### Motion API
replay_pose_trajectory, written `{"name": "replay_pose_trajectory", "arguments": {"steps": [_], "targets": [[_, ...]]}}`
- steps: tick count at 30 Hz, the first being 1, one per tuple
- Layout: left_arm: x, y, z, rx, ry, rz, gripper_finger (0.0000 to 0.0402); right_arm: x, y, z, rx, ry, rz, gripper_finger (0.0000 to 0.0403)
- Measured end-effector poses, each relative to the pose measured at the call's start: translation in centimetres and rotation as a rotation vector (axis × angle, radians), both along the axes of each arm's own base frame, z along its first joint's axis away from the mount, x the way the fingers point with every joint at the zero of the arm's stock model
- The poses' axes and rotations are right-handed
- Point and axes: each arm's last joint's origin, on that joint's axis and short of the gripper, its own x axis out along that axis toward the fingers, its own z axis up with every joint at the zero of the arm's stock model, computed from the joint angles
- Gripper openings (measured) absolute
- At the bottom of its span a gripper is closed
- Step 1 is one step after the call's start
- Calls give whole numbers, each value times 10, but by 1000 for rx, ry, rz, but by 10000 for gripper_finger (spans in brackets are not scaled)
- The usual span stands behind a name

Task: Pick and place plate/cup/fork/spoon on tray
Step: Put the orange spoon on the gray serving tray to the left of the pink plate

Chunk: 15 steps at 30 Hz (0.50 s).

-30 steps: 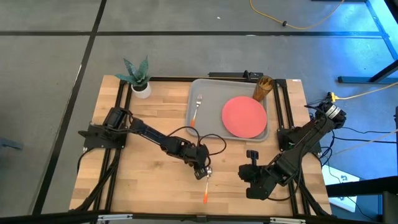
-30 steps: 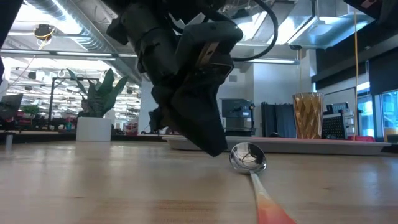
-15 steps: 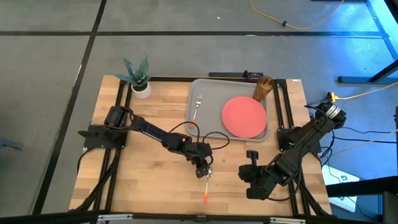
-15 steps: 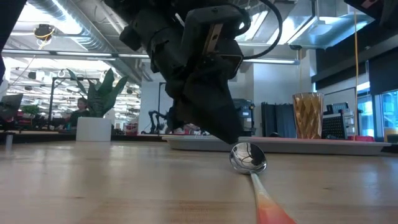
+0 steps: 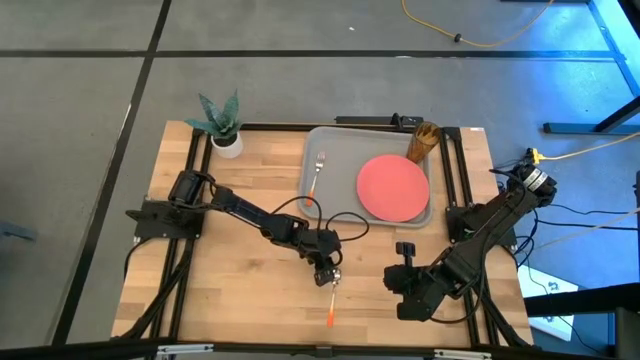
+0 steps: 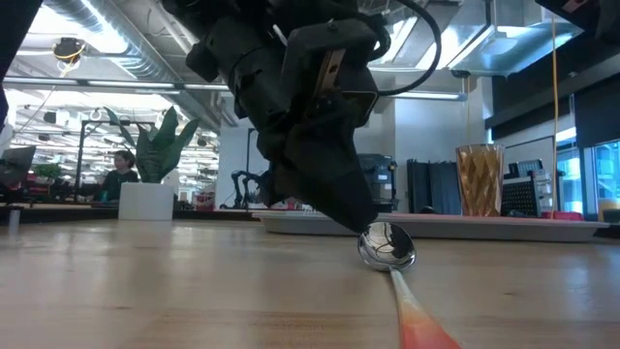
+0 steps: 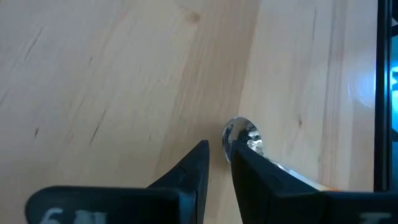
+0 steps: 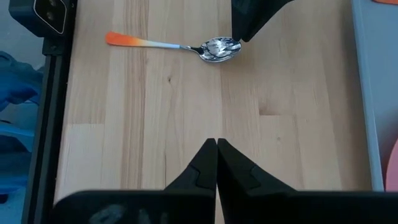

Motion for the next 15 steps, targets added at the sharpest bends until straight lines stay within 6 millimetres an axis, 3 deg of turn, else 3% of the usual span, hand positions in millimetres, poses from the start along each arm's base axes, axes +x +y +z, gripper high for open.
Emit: {"name": "replay_pose_trajectory", "arguments": {"steps": [15], "targets": [[2, -1, -7, 4, 1, 2, 61, 0, 0, 0, 0, 0, 0, 4]]}}
